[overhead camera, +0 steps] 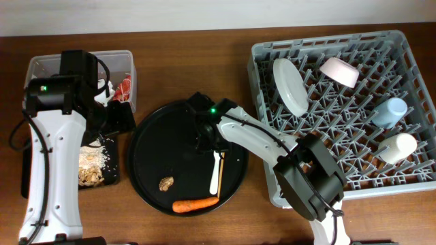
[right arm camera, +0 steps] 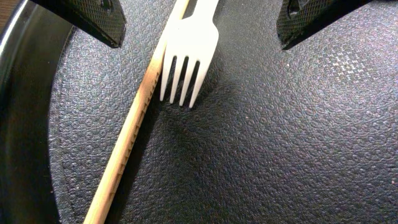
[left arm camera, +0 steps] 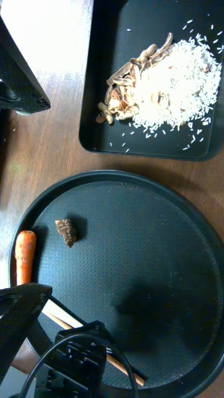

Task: Sort waste into correct bins and load items into the dishwasher rack
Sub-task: 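Reach the right gripper to the white fork on the tray and grasp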

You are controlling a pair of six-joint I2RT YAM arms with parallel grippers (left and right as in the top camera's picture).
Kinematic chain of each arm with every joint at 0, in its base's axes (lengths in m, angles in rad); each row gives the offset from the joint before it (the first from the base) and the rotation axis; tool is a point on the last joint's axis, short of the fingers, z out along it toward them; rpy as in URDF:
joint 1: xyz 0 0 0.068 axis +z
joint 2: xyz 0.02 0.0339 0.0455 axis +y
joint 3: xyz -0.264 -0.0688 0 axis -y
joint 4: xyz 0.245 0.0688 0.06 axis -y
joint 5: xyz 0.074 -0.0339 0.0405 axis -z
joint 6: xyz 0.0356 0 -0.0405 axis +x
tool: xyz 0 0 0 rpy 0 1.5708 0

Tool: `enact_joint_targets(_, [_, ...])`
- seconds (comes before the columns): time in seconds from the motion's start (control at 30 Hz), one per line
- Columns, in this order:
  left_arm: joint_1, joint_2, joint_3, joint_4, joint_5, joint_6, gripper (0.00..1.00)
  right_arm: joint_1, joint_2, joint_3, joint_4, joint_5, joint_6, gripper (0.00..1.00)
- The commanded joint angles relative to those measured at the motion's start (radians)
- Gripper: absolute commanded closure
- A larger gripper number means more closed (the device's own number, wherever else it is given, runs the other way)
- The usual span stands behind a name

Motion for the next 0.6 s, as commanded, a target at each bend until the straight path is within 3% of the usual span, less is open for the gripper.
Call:
enact_joint_targets(0.0, [0.003,-0.003,-0.003,0.002,-0.01,-0.013,0.13,0.029,0.013,0.016,0.005,0.002,0.008,0.19])
enact_joint_targets(0.53, [0.003,-0.003,-0.003,0.001,-0.01,-0.013,0.13,0.064,0.053,0.012,0.022,0.006,0.009,0.19])
enact_joint_targets(0.57, [0.003,-0.003,-0.003,0.001,-0.011,-0.013,0.13,0.059,0.052,0.012,0.021,0.005,0.009,0.23])
